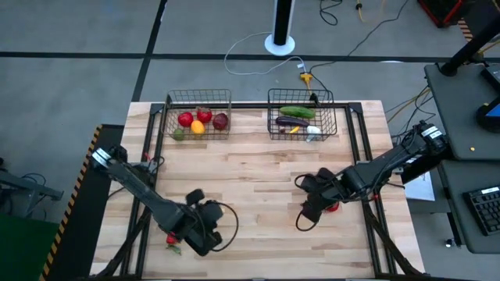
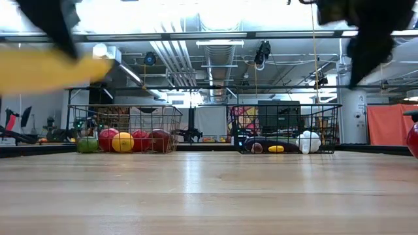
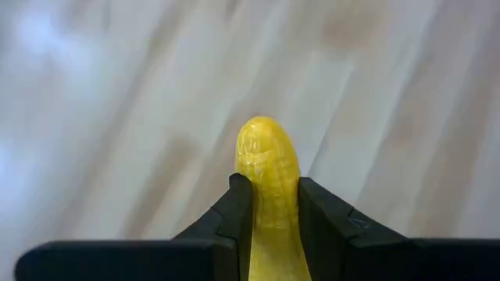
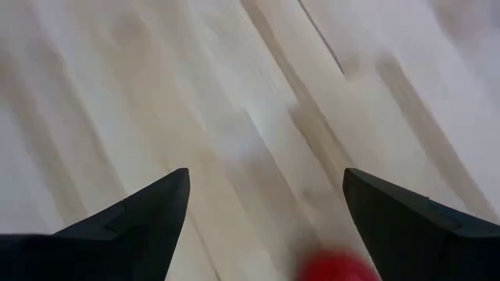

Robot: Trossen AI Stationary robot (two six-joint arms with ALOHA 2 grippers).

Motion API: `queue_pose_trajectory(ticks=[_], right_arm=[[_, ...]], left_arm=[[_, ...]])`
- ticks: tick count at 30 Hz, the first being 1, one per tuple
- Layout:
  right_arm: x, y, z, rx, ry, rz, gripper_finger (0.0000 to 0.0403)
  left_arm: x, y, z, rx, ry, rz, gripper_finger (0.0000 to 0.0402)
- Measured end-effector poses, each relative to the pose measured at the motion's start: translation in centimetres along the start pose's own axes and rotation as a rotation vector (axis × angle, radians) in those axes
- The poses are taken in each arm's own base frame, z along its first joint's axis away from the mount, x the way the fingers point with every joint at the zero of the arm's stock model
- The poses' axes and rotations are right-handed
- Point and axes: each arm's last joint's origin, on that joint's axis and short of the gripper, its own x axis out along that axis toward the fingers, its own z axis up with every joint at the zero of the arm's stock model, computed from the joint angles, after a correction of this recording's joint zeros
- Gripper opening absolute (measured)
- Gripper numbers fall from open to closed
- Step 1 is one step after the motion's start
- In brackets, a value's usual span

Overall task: Sort produce into baskets
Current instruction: Put the corn into the right wire basket

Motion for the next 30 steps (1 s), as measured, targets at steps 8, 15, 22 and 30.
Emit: queue_pose_trajectory(ticks=[8, 15, 22, 30], right_arm=[[-0.8, 3.5, 2.6, -0.392, -0.508, 0.166, 0.0325], [-0.6, 5.6, 3.9, -0.593, -0.872, 0.245, 0.0318], [2.4, 7.0, 4.8, -0.625, -0.979, 0.229, 0.0322], [4.7, 7.2, 6.9, -0.530, -1.051, 0.268, 0.0305]], left_arm=[[-6.2, -0.1, 4.9, 0.278, -0.480, -0.060, 0.0063], [-6.4, 0.4, 5.8, 0.403, -0.784, -0.091, 0.0063], [-3.6, 2.2, 4.7, 0.349, -1.066, -0.173, 0.0063], [-1.0, 3.2, 3.5, 0.297, -1.157, -0.221, 0.0063]])
